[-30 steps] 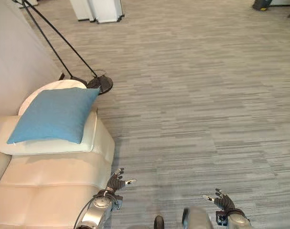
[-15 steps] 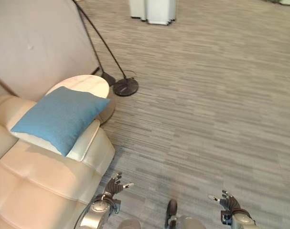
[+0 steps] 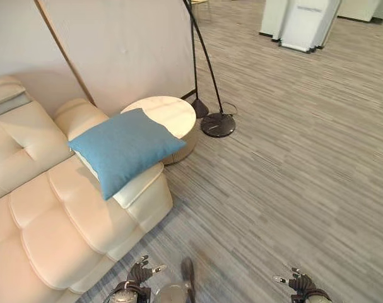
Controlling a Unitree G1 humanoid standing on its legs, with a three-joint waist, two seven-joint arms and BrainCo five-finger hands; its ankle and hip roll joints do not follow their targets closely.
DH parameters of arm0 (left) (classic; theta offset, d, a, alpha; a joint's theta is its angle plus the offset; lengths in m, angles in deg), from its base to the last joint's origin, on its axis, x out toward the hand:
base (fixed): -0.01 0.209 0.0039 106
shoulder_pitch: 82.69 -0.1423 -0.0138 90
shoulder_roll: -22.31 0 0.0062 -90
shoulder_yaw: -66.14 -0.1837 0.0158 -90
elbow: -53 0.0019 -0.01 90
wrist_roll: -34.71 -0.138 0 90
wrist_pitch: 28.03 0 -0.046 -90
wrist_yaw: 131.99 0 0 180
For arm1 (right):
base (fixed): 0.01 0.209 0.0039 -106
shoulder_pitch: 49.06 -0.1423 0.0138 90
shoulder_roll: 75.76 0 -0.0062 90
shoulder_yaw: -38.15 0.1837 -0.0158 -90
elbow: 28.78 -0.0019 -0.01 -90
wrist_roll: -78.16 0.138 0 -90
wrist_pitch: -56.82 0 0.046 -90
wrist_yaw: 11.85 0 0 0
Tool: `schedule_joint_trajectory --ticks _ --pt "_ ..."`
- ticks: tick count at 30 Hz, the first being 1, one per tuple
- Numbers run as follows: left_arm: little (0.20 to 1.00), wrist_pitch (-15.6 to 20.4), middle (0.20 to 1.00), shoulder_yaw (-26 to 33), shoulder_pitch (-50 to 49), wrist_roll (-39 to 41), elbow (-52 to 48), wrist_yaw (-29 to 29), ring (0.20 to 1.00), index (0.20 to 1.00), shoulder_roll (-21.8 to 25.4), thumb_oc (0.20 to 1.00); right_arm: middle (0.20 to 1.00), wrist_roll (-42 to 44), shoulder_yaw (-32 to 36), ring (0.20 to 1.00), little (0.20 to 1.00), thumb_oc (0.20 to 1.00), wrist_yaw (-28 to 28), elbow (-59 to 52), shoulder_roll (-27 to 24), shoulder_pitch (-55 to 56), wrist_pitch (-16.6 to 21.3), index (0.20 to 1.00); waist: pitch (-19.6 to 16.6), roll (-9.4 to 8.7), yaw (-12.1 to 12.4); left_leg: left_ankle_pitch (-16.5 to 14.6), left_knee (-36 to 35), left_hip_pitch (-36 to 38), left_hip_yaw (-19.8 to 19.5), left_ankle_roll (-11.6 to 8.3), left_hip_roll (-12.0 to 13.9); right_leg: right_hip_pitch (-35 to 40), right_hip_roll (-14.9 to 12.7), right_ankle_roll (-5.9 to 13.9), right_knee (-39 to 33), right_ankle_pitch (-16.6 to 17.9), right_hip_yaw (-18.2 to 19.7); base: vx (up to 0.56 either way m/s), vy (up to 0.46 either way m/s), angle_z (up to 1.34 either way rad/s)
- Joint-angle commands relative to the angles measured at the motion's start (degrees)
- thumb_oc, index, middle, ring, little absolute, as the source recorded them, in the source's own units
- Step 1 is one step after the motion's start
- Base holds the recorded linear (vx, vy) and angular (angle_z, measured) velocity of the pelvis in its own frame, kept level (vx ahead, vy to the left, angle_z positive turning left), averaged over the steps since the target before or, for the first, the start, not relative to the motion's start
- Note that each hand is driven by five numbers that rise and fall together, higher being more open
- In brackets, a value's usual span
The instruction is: Pick up all the scattered cushions and arrange them neatly on the sofa.
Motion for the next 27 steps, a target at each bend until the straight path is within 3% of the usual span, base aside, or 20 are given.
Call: schedule_joint_trajectory --ticks 1,3,4,5,7,10,12,17,20,24,26,27 --pt "1.0 1.5 1.0 1.7 3.0 0.7 -3.6 -1.5 1.0 1.0 5.8 1.0 1.0 -0.7 0.5 1.0 1.0 1.0 0.4 -4.0 1.4 -2.5 1.3 1.0 4.0 -3.31 0.3 -2.8 -6.5 5.6 -6.5 -9.82 1.6 0.9 -7.3 3.04 -4.2 19.1 4.6 0.26 0.223 0.73" --pt "1.0 1.5 1.0 1.3 3.6 0.3 -3.4 -1.8 1.0 1.0 6.1 1.0 1.0 -0.9 0.3 1.0 1.0 1.0 0.2 -3.7 1.7 -3.0 1.1 1.0 5.2 -2.48 -0.6 -3.9 -6.5 7.4 -8.0 -9.41 1.8 -4.4 -5.5 1.89 -0.2 16.9 9.0 0.26 0.137 0.95" --pt "1.0 1.6 1.0 1.4 3.7 0.6 -3.4 -2.0 1.0 1.0 6.2 1.0 1.0 -0.6 0.3 1.0 1.0 1.0 0.2 -3.7 2.0 -2.9 0.9 1.0 6.1 -1.33 -1.0 -3.8 -6.5 8.9 -9.5 -9.81 2.7 -6.7 -3.8 0.72 -3.9 14.3 10.2 0.25 0.058 0.98" --pt "1.0 1.6 1.0 1.3 4.0 0.6 -2.9 -2.0 1.0 1.0 6.1 1.0 1.0 -0.4 0.3 1.0 1.0 1.0 0.1 -3.6 1.9 -3.0 1.0 1.0 6.4 -0.84 -1.3 -3.3 -6.5 8.9 -10.1 -9.67 3.1 -8.2 -2.8 -0.25 -5.9 13.8 10.7 0.26 0.015 1.16" --pt "1.0 1.7 1.0 0.8 4.5 0.4 -2.4 -1.8 1.0 1.0 6.0 1.0 1.0 0.2 0.3 1.0 1.0 1.0 0.0 -3.0 2.1 -3.2 1.0 1.0 7.0 -0.53 -1.7 -3.6 -6.5 10.2 -11.6 -9.85 3.3 -9.6 0.0 -0.42 -11.2 13.0 14.2 0.18 -0.035 0.78" --pt "1.0 1.8 1.0 0.4 5.1 -0.1 -1.6 -1.4 1.0 1.0 5.8 1.0 1.0 0.6 0.1 1.0 1.0 1.0 -0.1 -1.8 2.2 -3.2 0.9 1.0 7.5 -1.1 -2.2 -4.3 -6.5 12.1 -14.0 -10.14 2.9 -11.1 4.2 0.47 -24.0 16.3 22.1 0.23 -0.086 0.56" --pt "1.0 2.0 1.0 0.7 5.4 -0.1 -1.6 -1.3 1.0 1.0 5.8 1.0 1.0 0.5 0.1 1.0 1.0 1.0 0.1 -1.5 2.2 -3.2 0.9 1.0 7.6 -1.7 -2.2 -4.5 -6.5 12.9 -15.3 -10.64 2.4 -12.8 5.3 1.67 -30.0 19.6 23.7 0.24 -0.126 0.75" --pt "1.0 2.8 1.0 0.2 6.0 0.5 -1.6 -0.9 1.0 1.0 5.3 1.0 1.0 0.7 0.0 1.0 1.0 1.0 0.4 -0.3 1.9 -2.8 1.2 1.0 7.3 -2.35 -3.5 -6.2 -6.5 15.9 -20.2 -11.63 2.1 -13.9 7.0 2.09 -31.5 21.4 27.9 0.31 -0.182 0.58" --pt "1.0 2.7 1.0 0.3 5.4 2.4 -1.3 -0.9 1.0 1.0 4.0 1.0 1.0 0.8 -0.5 1.0 1.0 1.0 1.1 1.3 1.5 -2.4 1.4 1.0 5.8 -1.99 -3.8 -7.4 -6.2 18.9 -22.6 -12.75 3.8 -11.4 7.7 0.4 -31.1 21.0 27.0 0.43 -0.308 0.89" --pt "1.0 2.8 1.0 0.6 5.6 5.7 -0.4 -0.8 1.0 1.0 2.3 1.0 1.0 1.9 -0.7 1.0 1.0 1.0 1.1 2.9 0.7 -2.9 1.9 1.0 5.3 -2.01 -3.7 -6.2 3.4 15.7 -22.9 -14.72 5.0 -7.2 7.4 -1.29 -31.5 18.5 22.9 0.26 -0.26 0.56" --pt "1.0 3.0 1.0 0.4 6.2 6.8 -0.3 -1.3 1.0 1.0 2.0 1.0 1.0 2.9 -0.3 1.0 1.0 1.0 1.0 3.0 0.4 -3.3 2.1 1.0 6.1 -2.32 -3.8 -5.0 10.4 11.9 -19.9 -15.4 4.8 -5.0 6.7 -1.78 -31.5 16.9 20.1 0.19 -0.238 0.5" --pt "1.0 3.1 1.0 0.2 6.7 7.3 -0.6 -1.4 1.0 1.0 2.1 1.0 1.0 3.2 0.0 1.0 1.0 1.0 0.7 3.6 0.1 -3.4 2.1 1.0 6.8 -2.81 -3.6 -4.8 13.4 8.6 -14.5 -15.19 5.7 -3.2 5.9 -2.29 -31.5 15.2 17.4 0.18 -0.218 0.52"
